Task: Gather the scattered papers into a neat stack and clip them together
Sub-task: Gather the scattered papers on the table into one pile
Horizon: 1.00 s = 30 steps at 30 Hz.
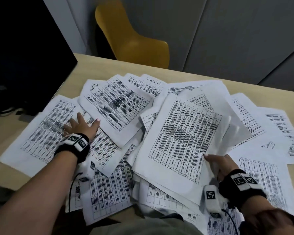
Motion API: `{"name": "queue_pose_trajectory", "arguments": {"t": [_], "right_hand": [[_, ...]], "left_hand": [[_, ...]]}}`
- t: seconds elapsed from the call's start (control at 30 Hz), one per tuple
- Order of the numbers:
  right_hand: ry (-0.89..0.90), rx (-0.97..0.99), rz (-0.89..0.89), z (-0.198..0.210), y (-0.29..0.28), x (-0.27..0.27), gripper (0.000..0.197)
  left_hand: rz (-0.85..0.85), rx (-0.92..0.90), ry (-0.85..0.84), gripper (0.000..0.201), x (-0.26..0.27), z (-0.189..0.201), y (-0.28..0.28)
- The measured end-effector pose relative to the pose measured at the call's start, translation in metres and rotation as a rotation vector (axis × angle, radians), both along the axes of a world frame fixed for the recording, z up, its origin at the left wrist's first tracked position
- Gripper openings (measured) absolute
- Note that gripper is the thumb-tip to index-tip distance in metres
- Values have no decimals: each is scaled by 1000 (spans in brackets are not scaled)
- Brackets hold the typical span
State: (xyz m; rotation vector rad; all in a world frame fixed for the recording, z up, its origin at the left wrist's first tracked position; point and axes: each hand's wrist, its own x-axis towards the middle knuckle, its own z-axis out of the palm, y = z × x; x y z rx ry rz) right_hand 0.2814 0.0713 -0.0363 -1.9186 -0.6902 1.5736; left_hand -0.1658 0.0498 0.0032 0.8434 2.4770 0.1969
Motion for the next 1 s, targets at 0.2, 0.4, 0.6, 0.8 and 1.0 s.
{"name": "queue_pose_trajectory", "arguments": {"t": [0.2,0.4,0.6,0.8,1.0], "right_hand": [[-23,-14,26,-2,-1,-2,50],[-43,-39,26,7,-2,-2,26],[56,-113,-34,5,-4,3,30],[85,-75,-31,3,-4,3,27],[130,-23,-28,3,-4,4,20]], "left_hand": [[22,41,-30,103,9,4,12],[166,-9,-57,114,4,13,16],[174,179,-83,88,10,14,18],[65,126,-65,77,19,13,4],[96,92,-193,75,34,25,4]]}}
